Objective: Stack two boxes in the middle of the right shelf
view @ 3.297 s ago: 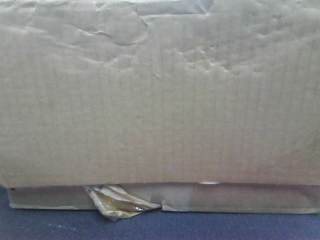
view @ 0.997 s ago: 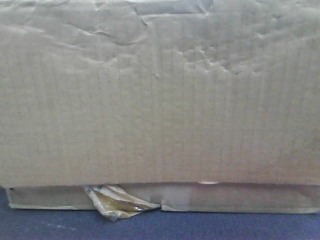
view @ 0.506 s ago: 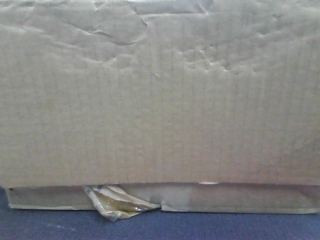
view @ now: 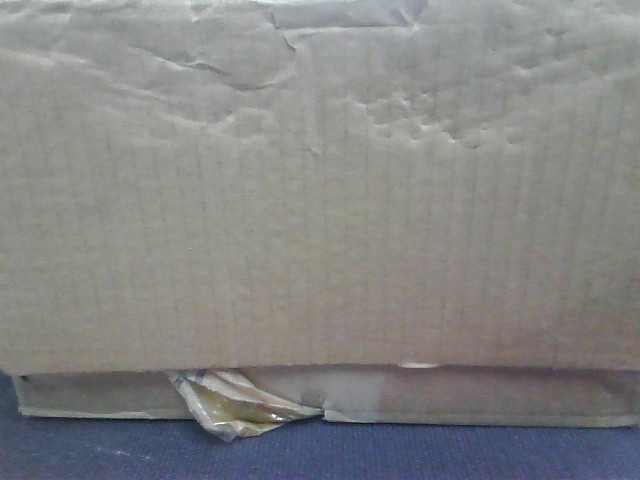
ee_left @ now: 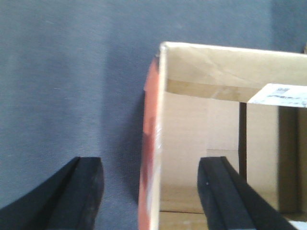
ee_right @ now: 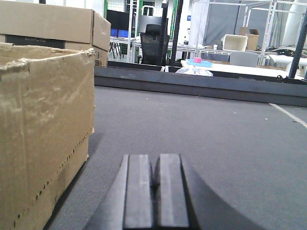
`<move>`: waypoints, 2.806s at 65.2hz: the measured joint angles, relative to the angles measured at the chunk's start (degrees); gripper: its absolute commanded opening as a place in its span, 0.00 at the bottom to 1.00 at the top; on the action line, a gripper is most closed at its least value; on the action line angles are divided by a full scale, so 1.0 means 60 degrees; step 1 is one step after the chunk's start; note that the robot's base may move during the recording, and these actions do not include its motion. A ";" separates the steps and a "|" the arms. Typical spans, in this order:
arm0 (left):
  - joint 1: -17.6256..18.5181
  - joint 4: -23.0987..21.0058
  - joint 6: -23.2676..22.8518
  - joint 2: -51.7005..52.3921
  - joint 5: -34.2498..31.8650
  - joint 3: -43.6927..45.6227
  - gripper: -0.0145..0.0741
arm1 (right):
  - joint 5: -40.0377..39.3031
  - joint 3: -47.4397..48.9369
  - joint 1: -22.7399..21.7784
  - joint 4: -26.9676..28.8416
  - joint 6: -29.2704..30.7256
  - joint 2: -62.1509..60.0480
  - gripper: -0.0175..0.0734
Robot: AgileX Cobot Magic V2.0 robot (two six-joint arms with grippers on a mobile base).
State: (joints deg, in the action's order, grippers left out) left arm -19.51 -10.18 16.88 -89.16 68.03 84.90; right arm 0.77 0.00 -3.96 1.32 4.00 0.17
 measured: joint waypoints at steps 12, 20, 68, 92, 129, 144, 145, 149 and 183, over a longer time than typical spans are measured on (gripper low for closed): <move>0.0059 0.0073 0.0116 -0.0795 0.0000 0.0000 0.51 | 0.0000 0.0000 0.0000 0.0000 0.0000 0.0000 0.01; 0.0059 0.0216 0.0279 -0.1206 0.0000 0.0000 0.47 | 0.0000 0.0000 0.0000 0.0000 0.0000 0.0000 0.01; -0.0163 0.0263 -0.0362 -0.1249 0.0372 0.1331 0.04 | 0.0000 0.0000 0.0000 0.0000 0.0000 0.0000 0.01; -0.0042 0.1447 -0.2552 -0.1149 0.0389 0.6111 0.04 | 0.0000 0.0000 0.0000 0.0000 0.0000 0.0000 0.01; 0.6778 0.3615 -0.6203 -0.1039 0.0473 0.8065 0.04 | 0.0000 0.0000 0.0000 0.0000 0.0000 0.0000 0.01; 0.8573 0.5107 -0.7673 -0.1039 0.0514 0.6233 0.04 | 0.0000 0.0000 0.0000 0.0000 0.0000 0.0000 0.01; 0.8597 0.5129 -0.7752 -0.1057 0.0518 0.6114 0.04 | 0.0000 0.0000 0.0000 0.0000 0.0000 0.0000 0.01; 0.8699 0.5173 -0.8090 -0.1057 0.0535 0.5585 0.04 | 0.0000 0.0000 0.0000 0.0000 0.0000 0.0000 0.01; 0.8720 0.4300 -0.9163 -0.1080 0.0175 0.1807 0.04 | 0.0000 0.0000 0.0000 0.0000 0.0000 0.0000 0.01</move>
State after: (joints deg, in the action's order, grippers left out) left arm 32.81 15.62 -38.10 -95.64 69.08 95.74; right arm 0.77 0.00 -3.96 1.32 4.00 0.17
